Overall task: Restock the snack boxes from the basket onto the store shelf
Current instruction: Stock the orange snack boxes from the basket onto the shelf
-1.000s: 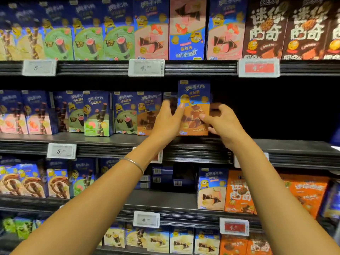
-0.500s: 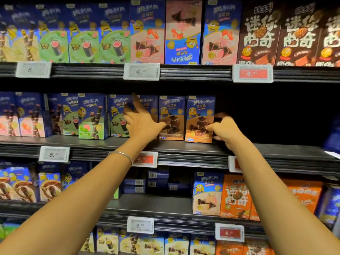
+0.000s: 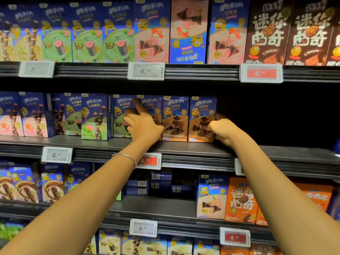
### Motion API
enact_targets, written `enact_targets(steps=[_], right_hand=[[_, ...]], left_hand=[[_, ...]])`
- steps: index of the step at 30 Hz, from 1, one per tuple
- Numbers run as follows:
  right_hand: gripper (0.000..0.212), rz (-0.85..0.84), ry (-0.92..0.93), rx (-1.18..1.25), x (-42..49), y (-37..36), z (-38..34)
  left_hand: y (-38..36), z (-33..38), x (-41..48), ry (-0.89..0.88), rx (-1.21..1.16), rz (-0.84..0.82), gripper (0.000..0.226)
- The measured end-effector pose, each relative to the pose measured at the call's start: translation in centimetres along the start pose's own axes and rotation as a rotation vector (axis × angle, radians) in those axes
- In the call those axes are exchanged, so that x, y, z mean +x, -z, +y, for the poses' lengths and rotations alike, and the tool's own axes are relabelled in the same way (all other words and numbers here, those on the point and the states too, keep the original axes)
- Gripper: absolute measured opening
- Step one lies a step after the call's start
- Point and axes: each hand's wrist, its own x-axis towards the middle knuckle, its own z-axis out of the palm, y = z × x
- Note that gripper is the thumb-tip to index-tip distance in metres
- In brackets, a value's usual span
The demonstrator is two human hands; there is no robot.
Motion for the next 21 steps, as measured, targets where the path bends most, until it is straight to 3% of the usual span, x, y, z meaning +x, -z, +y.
enact_targets(steps=[21], right_hand=[[0.02,0.061,0.011,0.157,-0.3,-0.1,0.3]], left_hand=[[0.4,-0.1,0.0,0.044,0.051,-0.079,0.112]])
